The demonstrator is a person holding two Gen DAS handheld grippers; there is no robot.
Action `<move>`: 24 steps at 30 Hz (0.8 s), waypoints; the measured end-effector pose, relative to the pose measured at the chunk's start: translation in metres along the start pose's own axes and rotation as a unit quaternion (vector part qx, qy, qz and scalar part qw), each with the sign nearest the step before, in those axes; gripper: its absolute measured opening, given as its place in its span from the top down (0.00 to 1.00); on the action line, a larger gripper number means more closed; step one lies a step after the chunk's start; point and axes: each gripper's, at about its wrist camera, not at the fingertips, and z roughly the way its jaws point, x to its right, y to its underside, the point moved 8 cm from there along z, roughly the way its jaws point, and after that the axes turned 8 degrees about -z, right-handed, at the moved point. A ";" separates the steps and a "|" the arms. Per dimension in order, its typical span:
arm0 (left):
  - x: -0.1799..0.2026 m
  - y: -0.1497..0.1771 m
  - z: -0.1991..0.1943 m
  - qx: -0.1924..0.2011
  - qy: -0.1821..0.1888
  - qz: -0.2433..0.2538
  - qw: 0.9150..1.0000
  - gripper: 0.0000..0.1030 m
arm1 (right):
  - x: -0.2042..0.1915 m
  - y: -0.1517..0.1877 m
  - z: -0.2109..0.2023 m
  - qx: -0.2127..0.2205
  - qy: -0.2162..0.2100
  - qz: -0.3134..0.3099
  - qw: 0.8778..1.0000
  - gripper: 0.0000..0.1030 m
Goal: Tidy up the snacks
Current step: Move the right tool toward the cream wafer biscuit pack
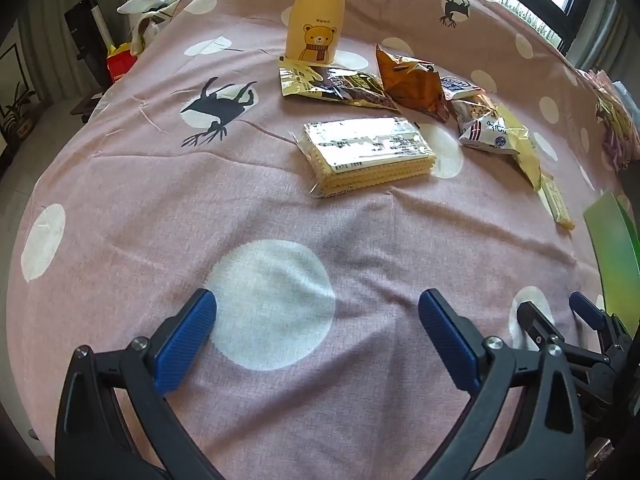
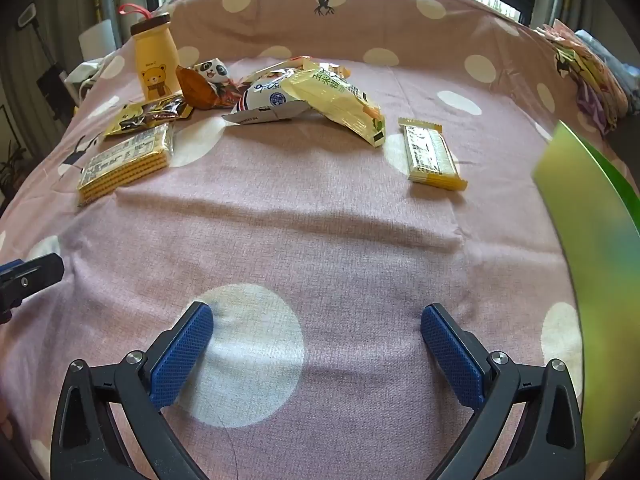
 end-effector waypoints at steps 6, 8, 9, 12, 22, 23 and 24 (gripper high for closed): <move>-0.001 -0.002 0.001 0.000 0.000 -0.001 1.000 0.02 | 0.000 0.000 0.000 0.000 0.000 0.000 1.000 0.00; -0.003 -0.004 0.001 0.000 0.000 -0.004 1.000 0.02 | 0.000 0.000 0.000 0.000 0.000 0.000 1.000 0.00; -0.005 -0.005 0.001 -0.001 0.001 -0.005 1.000 0.02 | 0.000 0.000 0.000 0.000 0.000 0.000 1.000 0.00; 0.002 0.000 -0.001 -0.006 0.001 -0.004 1.000 0.02 | 0.000 0.000 0.000 0.000 0.000 0.000 1.000 0.00; -0.001 -0.008 -0.010 0.002 0.005 -0.013 1.000 0.02 | 0.001 0.000 0.001 0.001 -0.004 0.003 1.000 0.00; -0.001 -0.007 -0.010 0.000 0.001 -0.010 1.000 0.02 | 0.001 0.000 0.001 0.000 -0.002 0.001 1.000 0.00; -0.001 -0.006 -0.010 -0.001 -0.008 -0.005 1.000 0.02 | 0.000 0.000 0.001 -0.001 0.002 -0.002 1.000 0.00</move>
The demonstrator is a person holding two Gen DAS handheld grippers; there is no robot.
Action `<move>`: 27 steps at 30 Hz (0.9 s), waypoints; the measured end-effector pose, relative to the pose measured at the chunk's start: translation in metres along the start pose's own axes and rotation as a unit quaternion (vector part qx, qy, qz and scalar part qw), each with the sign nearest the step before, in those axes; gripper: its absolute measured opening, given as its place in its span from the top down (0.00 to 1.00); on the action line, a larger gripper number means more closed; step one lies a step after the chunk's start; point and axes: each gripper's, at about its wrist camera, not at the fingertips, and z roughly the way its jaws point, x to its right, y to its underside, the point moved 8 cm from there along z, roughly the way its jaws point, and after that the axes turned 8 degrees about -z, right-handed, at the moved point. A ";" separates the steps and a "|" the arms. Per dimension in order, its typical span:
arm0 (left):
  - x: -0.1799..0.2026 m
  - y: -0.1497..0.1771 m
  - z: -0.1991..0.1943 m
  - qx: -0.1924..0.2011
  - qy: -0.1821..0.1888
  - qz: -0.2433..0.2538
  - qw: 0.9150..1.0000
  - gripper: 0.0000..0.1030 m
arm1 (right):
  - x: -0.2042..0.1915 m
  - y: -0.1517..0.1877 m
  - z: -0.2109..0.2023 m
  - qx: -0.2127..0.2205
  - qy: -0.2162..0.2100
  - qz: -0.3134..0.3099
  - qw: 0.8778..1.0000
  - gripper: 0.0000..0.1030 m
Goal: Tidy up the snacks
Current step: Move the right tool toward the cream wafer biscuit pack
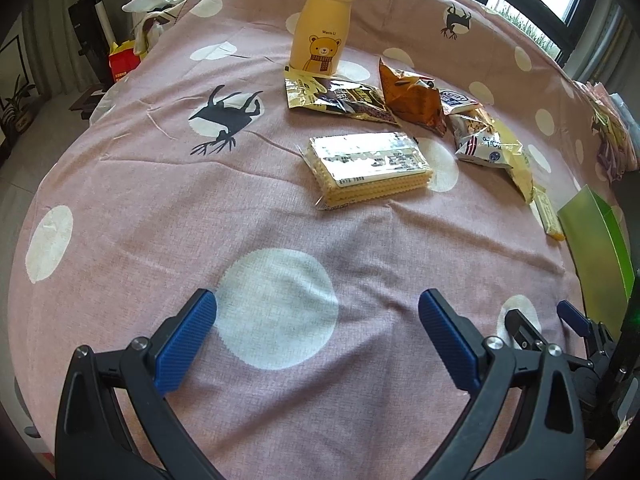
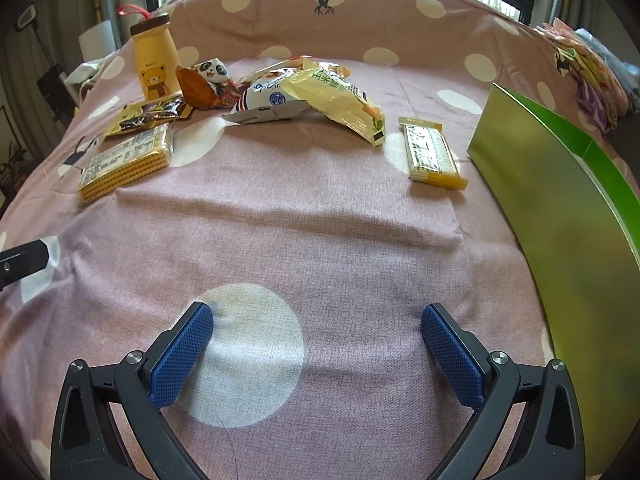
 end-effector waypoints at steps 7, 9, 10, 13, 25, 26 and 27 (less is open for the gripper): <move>0.001 -0.001 -0.003 0.008 0.010 0.001 1.000 0.02 | 0.000 0.001 -0.001 0.000 -0.001 0.001 1.000 0.00; 0.001 -0.002 -0.006 0.009 0.012 0.001 1.000 0.03 | -0.001 0.000 -0.001 -0.003 0.002 -0.001 1.000 0.00; 0.001 -0.003 -0.007 0.010 0.014 -0.001 1.000 0.03 | -0.001 0.000 -0.001 -0.005 0.004 -0.002 1.000 0.00; 0.000 -0.006 -0.011 0.006 0.020 -0.006 1.000 0.06 | 0.000 -0.001 -0.002 -0.014 0.003 0.007 1.000 0.00; 0.003 -0.081 -0.030 0.043 0.018 -0.040 0.998 0.13 | -0.018 -0.120 -0.083 0.019 -0.193 0.057 0.979 0.00; 0.004 -0.089 -0.026 0.045 0.018 -0.041 0.998 0.13 | -0.021 -0.137 -0.085 0.029 -0.202 0.057 0.977 0.00; 0.003 -0.094 -0.024 0.056 0.019 -0.041 0.997 0.13 | -0.026 -0.146 -0.082 0.033 -0.207 0.053 0.976 0.00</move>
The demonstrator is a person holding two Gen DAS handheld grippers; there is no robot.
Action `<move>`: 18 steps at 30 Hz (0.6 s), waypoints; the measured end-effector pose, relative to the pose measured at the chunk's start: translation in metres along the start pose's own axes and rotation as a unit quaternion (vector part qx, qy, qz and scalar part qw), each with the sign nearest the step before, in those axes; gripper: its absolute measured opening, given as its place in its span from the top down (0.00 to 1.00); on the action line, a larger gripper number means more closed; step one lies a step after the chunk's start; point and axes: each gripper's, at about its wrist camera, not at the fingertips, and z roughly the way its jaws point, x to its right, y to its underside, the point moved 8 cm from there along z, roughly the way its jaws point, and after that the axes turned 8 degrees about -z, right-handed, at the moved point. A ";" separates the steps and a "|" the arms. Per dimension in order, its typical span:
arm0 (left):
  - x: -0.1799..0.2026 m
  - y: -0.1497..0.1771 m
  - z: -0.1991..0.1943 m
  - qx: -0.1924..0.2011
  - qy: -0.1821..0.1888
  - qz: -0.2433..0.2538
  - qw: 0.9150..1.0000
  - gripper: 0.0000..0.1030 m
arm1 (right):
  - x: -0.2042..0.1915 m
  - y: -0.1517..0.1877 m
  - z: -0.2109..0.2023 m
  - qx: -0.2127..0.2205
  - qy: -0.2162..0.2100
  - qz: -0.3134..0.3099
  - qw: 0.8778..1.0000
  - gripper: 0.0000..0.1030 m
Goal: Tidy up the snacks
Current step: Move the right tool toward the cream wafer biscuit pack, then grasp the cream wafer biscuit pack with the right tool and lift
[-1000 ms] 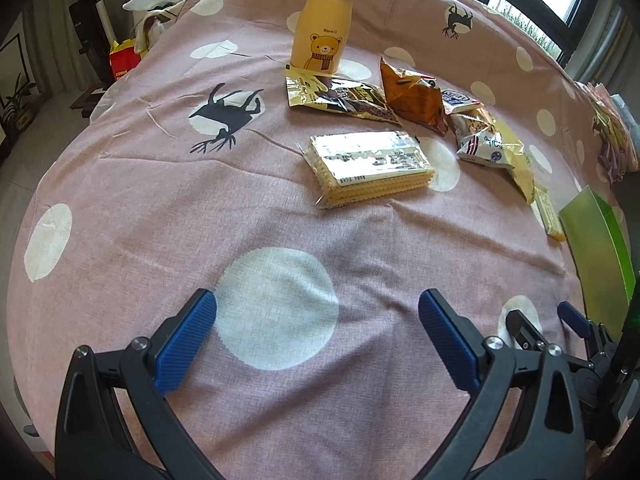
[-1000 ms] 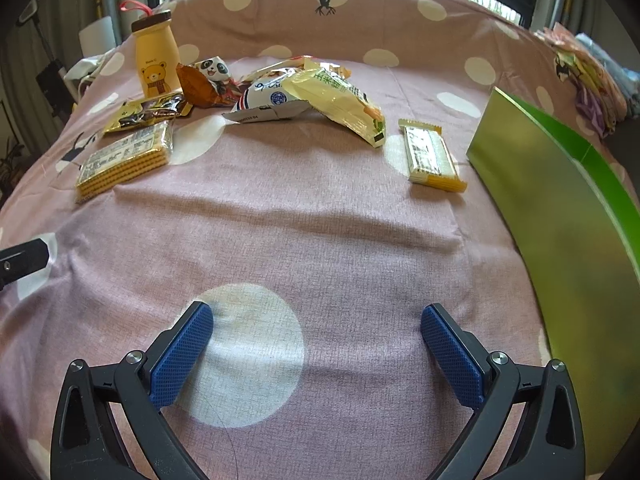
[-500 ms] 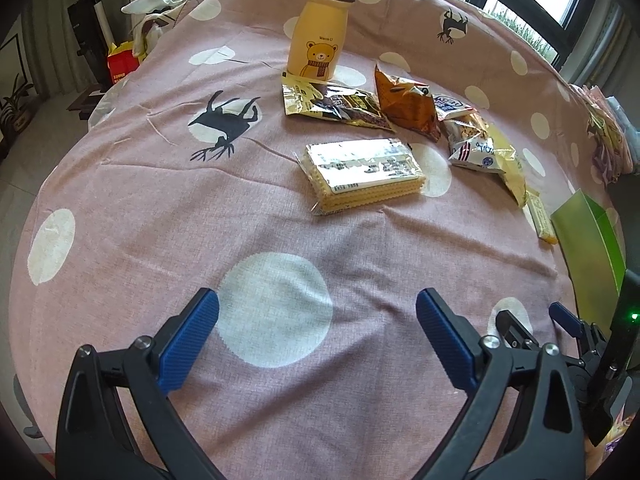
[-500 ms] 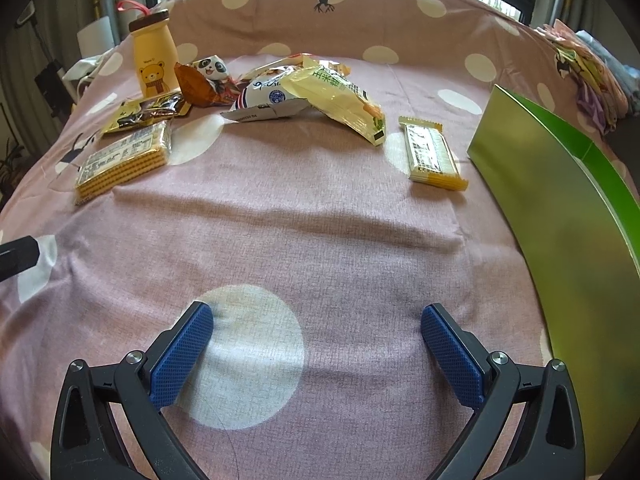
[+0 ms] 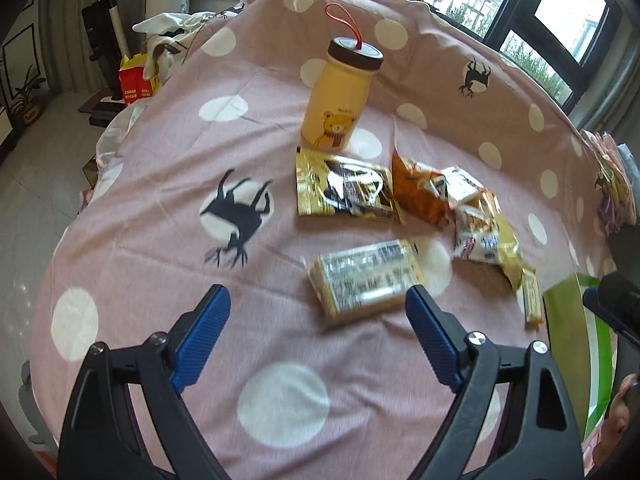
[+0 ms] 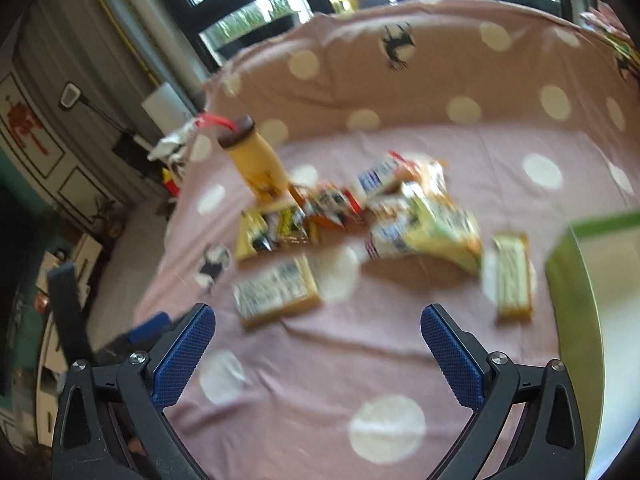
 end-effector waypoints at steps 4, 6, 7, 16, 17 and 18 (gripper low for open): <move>-0.008 -0.003 0.029 -0.026 0.015 -0.018 0.999 0.23 | -0.014 -0.013 0.050 -0.037 -0.033 -0.001 0.999 0.19; -0.013 0.002 0.047 -0.063 0.023 -0.028 0.997 0.35 | -0.016 -0.009 0.083 -0.061 -0.041 0.001 0.997 0.25; -0.016 0.005 0.052 -0.070 0.023 -0.032 0.997 0.38 | -0.016 -0.008 0.096 -0.070 -0.040 0.000 0.997 0.26; -0.008 0.010 0.070 -0.081 0.039 -0.023 0.996 0.49 | -0.020 0.001 0.173 -0.125 -0.025 -0.031 0.991 0.26; -0.006 0.011 0.070 -0.080 0.045 -0.022 0.996 0.54 | -0.021 0.003 0.178 -0.132 -0.026 -0.032 0.990 0.26; -0.003 0.012 0.071 -0.082 0.053 -0.022 0.995 0.57 | -0.022 0.006 0.182 -0.138 -0.032 -0.030 0.989 0.27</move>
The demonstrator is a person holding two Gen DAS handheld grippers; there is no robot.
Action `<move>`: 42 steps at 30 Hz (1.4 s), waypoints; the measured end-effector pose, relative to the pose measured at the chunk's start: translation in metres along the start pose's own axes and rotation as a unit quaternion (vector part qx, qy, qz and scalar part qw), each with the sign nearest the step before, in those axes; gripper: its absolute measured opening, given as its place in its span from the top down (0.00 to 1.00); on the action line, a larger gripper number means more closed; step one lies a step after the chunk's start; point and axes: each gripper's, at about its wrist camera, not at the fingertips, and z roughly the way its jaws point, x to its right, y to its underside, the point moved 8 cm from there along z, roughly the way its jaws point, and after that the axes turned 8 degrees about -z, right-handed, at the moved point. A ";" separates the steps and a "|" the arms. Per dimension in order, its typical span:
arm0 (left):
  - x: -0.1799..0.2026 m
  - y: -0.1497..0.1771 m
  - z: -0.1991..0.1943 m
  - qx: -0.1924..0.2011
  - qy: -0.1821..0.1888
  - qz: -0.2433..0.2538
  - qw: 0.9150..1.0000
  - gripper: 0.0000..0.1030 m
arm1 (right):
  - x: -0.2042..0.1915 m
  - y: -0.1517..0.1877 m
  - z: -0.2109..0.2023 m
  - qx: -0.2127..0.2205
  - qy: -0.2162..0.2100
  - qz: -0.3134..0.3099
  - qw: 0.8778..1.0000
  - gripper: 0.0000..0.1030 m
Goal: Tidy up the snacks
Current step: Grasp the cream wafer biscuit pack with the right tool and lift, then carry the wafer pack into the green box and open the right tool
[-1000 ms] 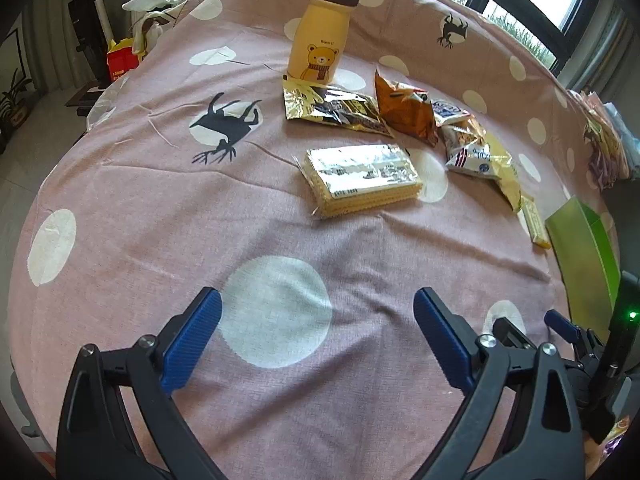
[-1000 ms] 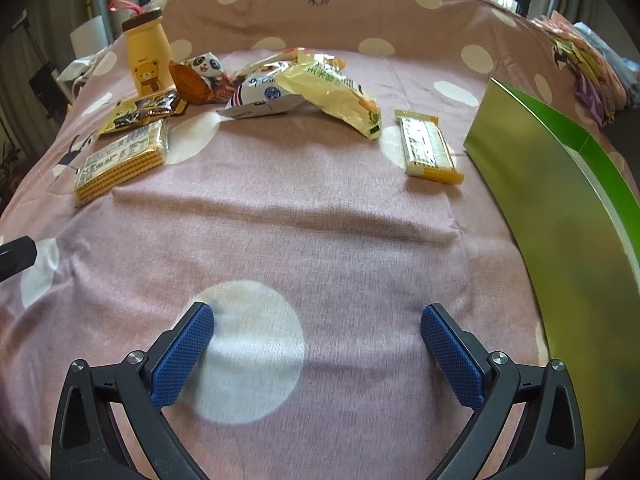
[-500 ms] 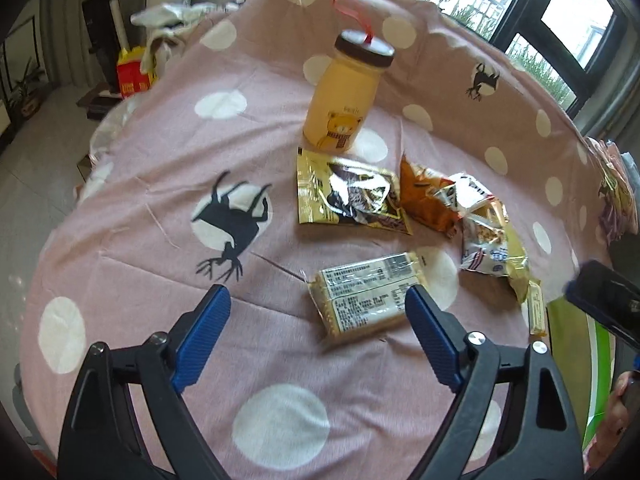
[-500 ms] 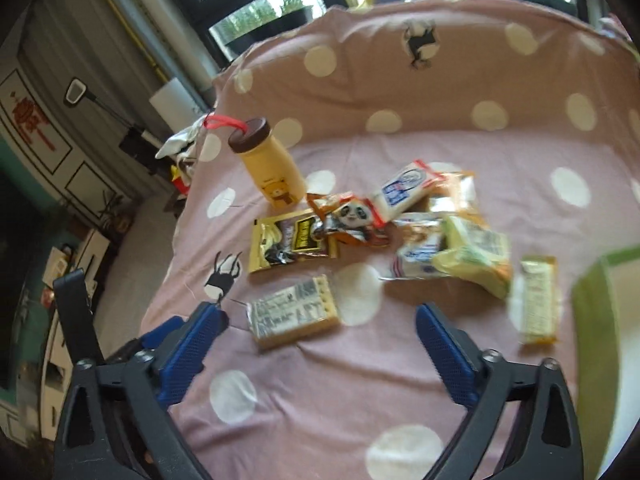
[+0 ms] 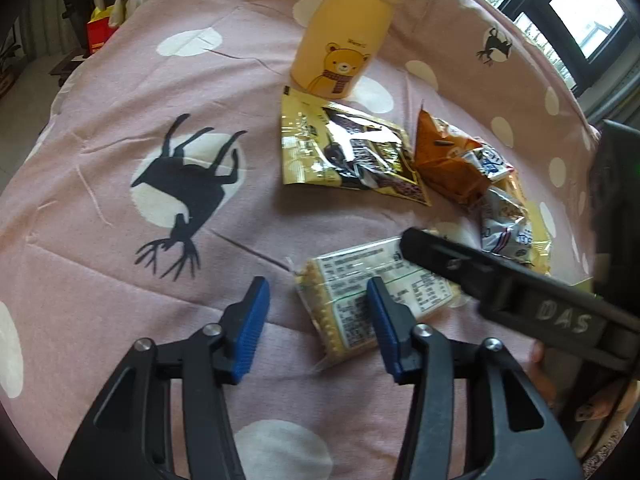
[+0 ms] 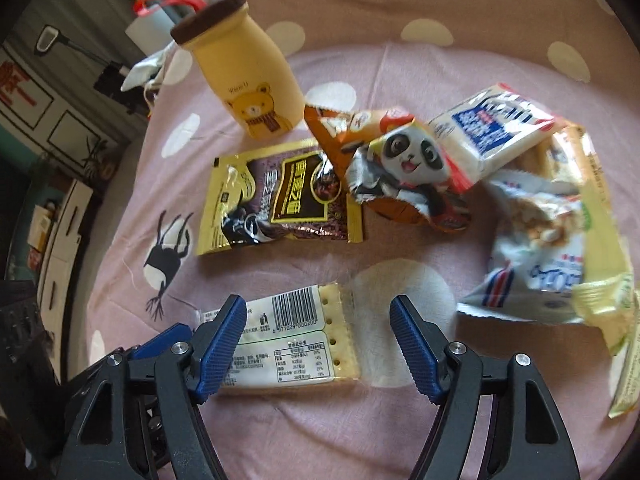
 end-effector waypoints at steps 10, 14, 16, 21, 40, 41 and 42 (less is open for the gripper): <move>0.019 0.007 -0.010 0.030 -0.019 0.042 0.998 0.72 | -0.004 0.015 -0.005 0.018 -0.008 -0.009 1.000 0.48; 0.032 0.017 -0.028 0.045 -0.009 0.065 0.997 0.73 | 0.001 0.031 -0.030 0.042 -0.014 0.009 0.999 0.48; 0.046 0.028 -0.042 0.059 0.001 0.083 0.995 0.73 | 0.005 0.043 -0.053 0.061 -0.010 0.013 0.998 0.48; 0.088 0.058 -0.075 0.080 0.031 0.127 0.988 0.73 | 0.013 0.074 -0.112 0.114 0.012 0.026 0.993 0.48; 0.281 0.165 -0.127 0.089 0.158 0.249 0.951 0.74 | 0.118 0.168 -0.288 0.251 0.112 0.138 0.952 0.48; 0.289 0.167 -0.124 0.084 0.162 0.253 0.950 0.74 | 0.128 0.173 -0.293 0.254 0.116 0.151 0.948 0.48; 0.299 0.172 -0.120 0.079 0.166 0.261 0.948 0.74 | 0.136 0.177 -0.297 0.255 0.119 0.161 0.946 0.48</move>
